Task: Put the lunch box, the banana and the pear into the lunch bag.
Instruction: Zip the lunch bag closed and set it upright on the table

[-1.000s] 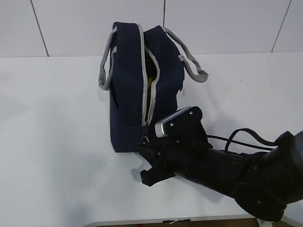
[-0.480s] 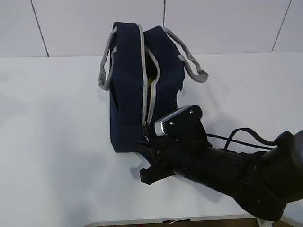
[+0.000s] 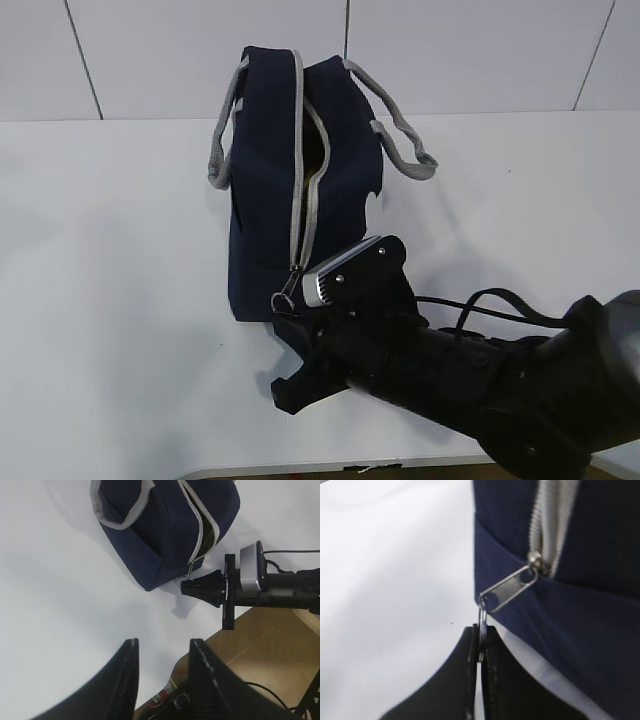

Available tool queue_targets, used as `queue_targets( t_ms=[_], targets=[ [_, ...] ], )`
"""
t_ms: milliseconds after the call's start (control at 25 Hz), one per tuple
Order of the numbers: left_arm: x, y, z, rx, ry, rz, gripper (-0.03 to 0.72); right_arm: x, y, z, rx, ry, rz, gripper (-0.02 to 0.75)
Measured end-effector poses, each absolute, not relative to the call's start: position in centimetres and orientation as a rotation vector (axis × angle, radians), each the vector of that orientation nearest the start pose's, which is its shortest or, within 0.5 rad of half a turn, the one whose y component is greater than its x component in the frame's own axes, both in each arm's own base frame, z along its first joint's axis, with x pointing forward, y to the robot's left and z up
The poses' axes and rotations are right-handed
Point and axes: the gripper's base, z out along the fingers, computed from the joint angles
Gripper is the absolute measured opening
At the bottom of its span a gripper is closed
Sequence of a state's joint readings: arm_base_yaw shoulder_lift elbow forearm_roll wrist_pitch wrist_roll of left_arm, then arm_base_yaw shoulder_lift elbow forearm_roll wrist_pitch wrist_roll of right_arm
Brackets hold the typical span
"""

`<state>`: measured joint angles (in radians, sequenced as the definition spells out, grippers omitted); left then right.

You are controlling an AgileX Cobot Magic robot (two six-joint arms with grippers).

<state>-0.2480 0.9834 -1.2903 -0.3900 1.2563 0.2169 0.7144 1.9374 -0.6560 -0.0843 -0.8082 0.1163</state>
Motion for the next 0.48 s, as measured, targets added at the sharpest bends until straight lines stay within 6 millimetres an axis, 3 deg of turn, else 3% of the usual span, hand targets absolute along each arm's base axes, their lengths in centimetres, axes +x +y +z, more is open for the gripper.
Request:
queue_targets(
  t_ms=[480],
  targets=[
    [14.26,-7.00,43.29,0.572,2.329,-0.518,0.239,25.16,21.99,11.34,-0.611,1.902,0.547,0.018]
  ],
)
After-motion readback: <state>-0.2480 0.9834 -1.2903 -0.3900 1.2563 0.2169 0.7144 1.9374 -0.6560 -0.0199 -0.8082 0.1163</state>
